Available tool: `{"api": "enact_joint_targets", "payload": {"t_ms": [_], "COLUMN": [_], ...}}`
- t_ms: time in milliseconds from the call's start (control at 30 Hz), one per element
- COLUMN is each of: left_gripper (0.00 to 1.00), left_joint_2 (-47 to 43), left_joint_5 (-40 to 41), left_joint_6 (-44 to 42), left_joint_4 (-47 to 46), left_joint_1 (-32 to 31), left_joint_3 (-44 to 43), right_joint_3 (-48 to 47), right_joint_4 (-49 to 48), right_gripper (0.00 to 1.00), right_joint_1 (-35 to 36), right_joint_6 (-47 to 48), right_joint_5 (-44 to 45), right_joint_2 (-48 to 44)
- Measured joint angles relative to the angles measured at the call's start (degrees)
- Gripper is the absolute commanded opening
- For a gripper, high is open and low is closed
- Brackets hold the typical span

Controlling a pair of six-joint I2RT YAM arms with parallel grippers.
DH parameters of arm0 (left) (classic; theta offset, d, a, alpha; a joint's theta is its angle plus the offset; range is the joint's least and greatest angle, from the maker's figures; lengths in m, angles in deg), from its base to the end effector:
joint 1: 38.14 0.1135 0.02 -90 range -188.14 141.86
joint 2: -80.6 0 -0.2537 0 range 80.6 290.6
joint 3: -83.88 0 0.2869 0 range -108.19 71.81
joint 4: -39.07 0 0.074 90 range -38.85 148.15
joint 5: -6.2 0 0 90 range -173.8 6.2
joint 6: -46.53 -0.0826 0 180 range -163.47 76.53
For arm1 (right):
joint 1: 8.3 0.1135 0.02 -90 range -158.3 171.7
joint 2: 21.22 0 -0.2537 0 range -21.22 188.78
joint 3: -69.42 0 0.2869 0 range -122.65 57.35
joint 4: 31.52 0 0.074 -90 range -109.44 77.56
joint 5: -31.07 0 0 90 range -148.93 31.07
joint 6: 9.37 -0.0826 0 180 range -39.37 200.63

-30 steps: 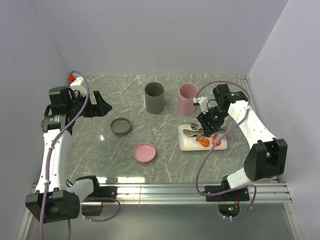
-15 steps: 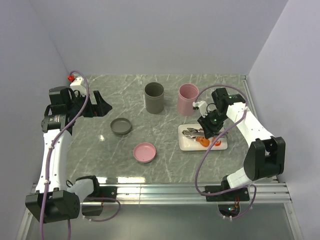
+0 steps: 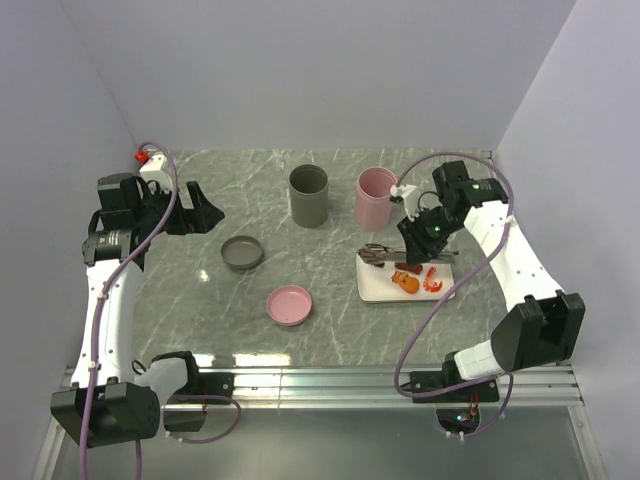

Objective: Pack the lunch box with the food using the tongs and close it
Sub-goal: Pick up the fake food from the plate, then place the fake food in the packing box.

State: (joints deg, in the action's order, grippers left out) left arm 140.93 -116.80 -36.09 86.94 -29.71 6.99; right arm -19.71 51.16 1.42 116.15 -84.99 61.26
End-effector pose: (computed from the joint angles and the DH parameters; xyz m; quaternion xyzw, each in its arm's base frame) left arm 0.2953 -0.0017 0.3413 0.0229 0.8470 -0.2433 0.4721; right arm 0.2970 0.0877 0.2544 -0.3972 0.8821 0.1917 0.1654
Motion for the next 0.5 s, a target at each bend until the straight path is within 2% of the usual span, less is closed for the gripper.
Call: {"api": "enact_joint_targets", "payload": {"t_ms": [167, 300, 500], "left_gripper": [0.99, 0.99, 0.99], "left_joint_2": [0.09, 0.37, 0.92], "left_joint_5": [0.02, 0.02, -0.83], "left_joint_6": [0.46, 0.42, 0.42], "left_joint_4": [0.00, 0.02, 0.00], "left_joint_1": [0.00, 0.00, 0.00], "left_joint_3": [-0.02, -0.02, -0.02], "right_joint_3": [-7.67, -17.81, -30.95], "right_joint_4": [1.62, 2.93, -2.08], "right_gripper": [0.24, 0.24, 0.22], "right_joint_1": [0.04, 0.15, 1.55], "right_joint_6": [-1.73, -3.91, -11.47], "right_joint_5": [-4.70, -8.26, -11.89], "right_joint_2": [-0.42, 2.34, 7.91]}}
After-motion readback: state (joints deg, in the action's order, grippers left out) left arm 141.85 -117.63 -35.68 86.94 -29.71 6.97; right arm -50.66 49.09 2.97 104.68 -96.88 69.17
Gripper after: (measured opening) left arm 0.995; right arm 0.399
